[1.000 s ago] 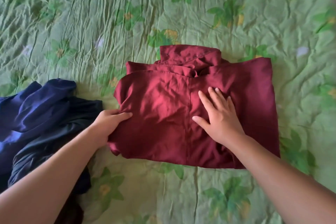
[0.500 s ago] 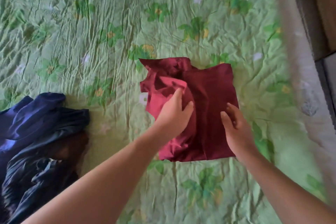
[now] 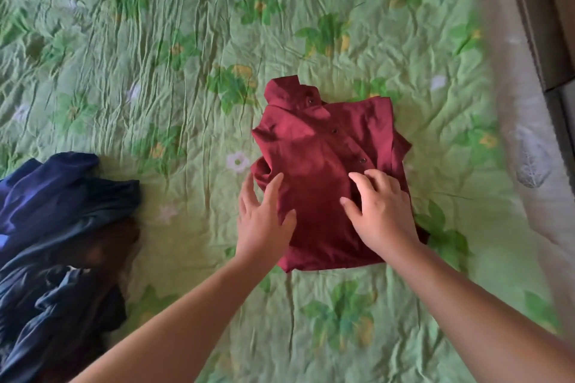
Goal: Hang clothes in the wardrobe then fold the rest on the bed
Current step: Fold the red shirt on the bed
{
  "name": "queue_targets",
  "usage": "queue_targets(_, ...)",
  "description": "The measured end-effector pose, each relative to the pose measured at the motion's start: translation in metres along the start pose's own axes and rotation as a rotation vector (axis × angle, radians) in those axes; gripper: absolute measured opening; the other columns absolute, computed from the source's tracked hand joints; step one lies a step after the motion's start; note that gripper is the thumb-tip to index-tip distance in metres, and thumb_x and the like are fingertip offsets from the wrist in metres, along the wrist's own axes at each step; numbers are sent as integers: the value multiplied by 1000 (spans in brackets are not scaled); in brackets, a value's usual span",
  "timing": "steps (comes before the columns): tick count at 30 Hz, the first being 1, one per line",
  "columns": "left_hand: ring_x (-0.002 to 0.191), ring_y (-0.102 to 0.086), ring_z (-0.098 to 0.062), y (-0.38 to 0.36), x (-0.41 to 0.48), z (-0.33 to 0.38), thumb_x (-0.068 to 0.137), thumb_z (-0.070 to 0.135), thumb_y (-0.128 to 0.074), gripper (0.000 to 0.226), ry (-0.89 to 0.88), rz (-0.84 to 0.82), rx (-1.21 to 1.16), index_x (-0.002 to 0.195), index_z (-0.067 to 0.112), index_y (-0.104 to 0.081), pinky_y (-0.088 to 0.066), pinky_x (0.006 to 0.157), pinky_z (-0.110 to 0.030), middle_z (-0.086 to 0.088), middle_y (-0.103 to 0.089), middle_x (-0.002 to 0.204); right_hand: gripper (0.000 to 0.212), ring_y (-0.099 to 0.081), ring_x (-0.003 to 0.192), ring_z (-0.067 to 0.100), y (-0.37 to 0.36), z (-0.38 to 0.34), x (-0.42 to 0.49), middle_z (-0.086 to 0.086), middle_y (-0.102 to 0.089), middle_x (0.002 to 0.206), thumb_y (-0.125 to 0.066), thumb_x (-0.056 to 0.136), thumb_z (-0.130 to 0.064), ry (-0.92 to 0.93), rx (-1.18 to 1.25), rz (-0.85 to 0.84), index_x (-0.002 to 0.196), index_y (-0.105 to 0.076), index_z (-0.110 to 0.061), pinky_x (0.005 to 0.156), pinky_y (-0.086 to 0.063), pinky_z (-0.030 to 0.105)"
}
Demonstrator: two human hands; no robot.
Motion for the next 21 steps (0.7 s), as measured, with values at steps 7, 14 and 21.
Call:
queue_targets(7, 97, -71, -14, -22, 25, -26, 83, 14, -77, 75, 347, -152, -734, 128, 60, -38, -60, 79, -27, 1, -67, 117, 61, -67, 93, 37, -26, 10, 43, 14, -69, 100, -57, 99, -30, -213, 43, -226, 153, -29, -32, 70, -47, 41)
queue_targets(14, 102, -66, -21, 16, 67, -36, 90, -3, -62, 76, 212, -232, -445, 153, 25, -31, -53, 94, -36, -7, -68, 117, 54, -60, 97, 36, -1, 21, 31, 10, -58, 106, -64, 90, -30, -107, -205, -208, 141, -49, -21, 73, -52, 43)
queue_targets(21, 84, -74, -10, 7, 33, -58, 76, 9, -87, 60, 434, -272, -671, 119, 29, -51, -60, 72, -29, -6, -73, 105, 77, -32, 142, 44, -3, -58, 129, 22, -30, 156, -63, 91, -49, 227, -113, -104, 155, -29, -24, 108, -37, 65)
Point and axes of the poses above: each hand's wrist, its own x-axis towards the middle knuckle, its own y-axis out of the back of the hand, z = x × y, the point moved 3 cm from there along x, towards the middle knuckle
